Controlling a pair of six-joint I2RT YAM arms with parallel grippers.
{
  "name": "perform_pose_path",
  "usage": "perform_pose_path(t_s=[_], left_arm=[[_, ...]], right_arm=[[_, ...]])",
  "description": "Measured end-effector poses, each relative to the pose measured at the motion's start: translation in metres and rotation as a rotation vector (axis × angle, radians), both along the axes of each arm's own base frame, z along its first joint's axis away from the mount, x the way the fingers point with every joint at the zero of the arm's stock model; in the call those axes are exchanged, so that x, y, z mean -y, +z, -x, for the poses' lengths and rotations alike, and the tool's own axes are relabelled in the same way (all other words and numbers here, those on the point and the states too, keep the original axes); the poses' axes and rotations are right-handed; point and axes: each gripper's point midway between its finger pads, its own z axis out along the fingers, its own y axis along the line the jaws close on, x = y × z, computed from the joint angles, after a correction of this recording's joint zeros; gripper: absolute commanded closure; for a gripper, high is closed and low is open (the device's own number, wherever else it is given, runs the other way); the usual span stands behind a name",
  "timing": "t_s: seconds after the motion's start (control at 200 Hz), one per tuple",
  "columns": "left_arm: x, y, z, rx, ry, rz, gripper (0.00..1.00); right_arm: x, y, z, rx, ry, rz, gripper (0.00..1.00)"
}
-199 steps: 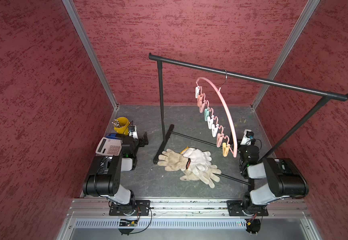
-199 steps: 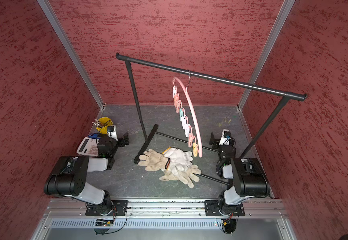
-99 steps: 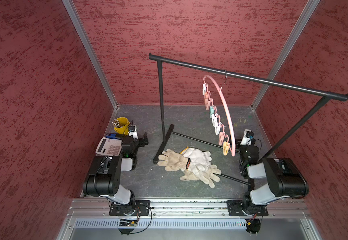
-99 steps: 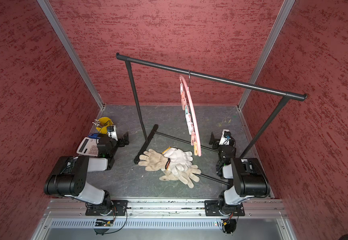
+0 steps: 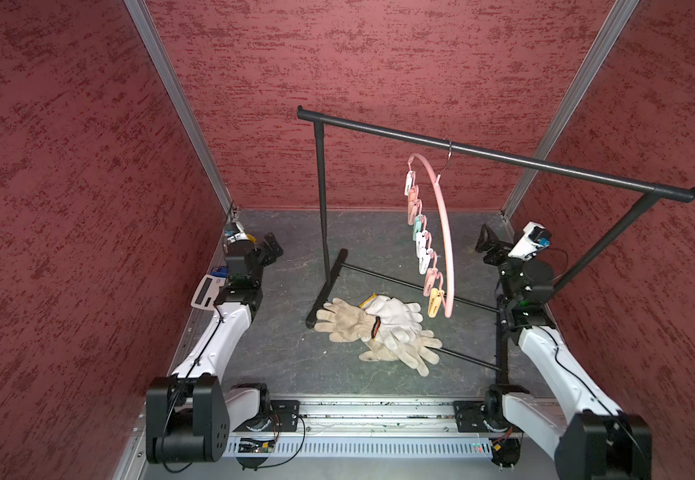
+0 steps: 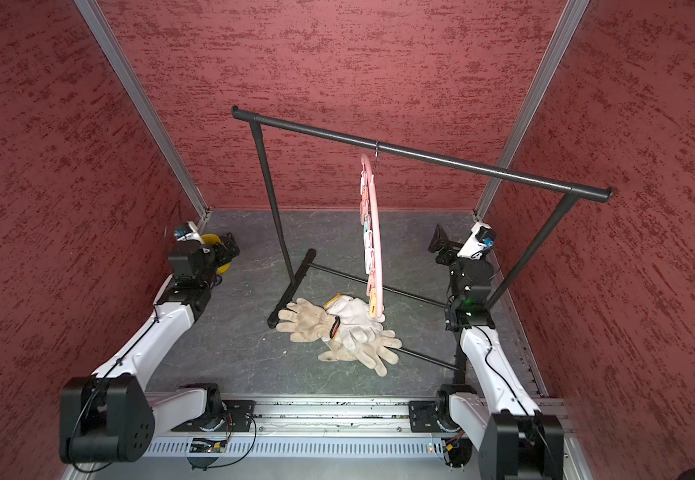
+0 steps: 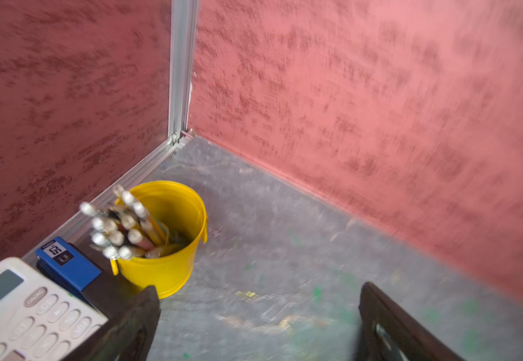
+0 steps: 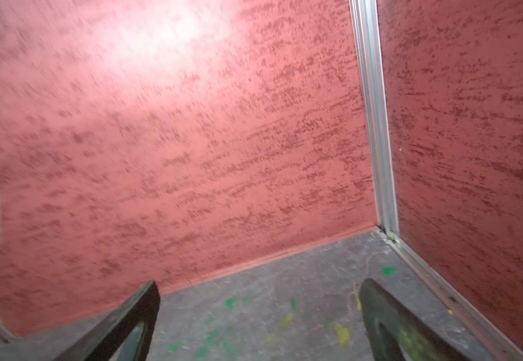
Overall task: Clip the gloves onto a hanger to dry
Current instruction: Pick up the glove from the center of the board.
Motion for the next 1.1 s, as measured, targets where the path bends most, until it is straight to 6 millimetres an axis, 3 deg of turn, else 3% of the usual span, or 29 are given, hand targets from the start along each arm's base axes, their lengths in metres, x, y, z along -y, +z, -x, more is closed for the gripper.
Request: perform_pose_path(t_s=[0.045, 0.12, 0.255, 0.506, 0.766, 0.927, 1.102], left_arm=[[-0.003, 0.004, 0.009, 0.001, 0.009, 0.051, 0.0], [0.005, -0.005, 0.028, -0.026, -0.011, 0.113, 0.0], [0.052, -0.023, 0.058, -0.109, -0.139, 0.119, 0.0], [0.138, -0.016, 0.098, -0.158, -0.43, -0.072, 0.0], [0.2, -0.029, 0.134, -0.225, -0.709, -0.329, 0.0], [0.227, -0.044, 0.149, -0.281, -0.849, -0.421, 0.0], [0.233, -0.055, 0.155, -0.327, -0.894, -0.424, 0.0]], right_arm=[[-0.006, 0.006, 0.012, 0.012, 0.04, -0.041, 0.05], [-0.017, 0.0, 0.027, -0.013, 0.106, -0.109, 0.09], [-0.031, -0.03, 0.035, -0.141, 0.187, -0.211, 0.21], [-0.056, -0.107, 0.044, -0.465, 0.286, -0.321, 0.32], [-0.094, -0.164, 0.073, -0.719, 0.387, -0.336, 0.38], [-0.129, -0.205, 0.096, -0.91, 0.475, -0.301, 0.4], [-0.175, -0.233, 0.121, -1.086, 0.599, -0.181, 0.39]])
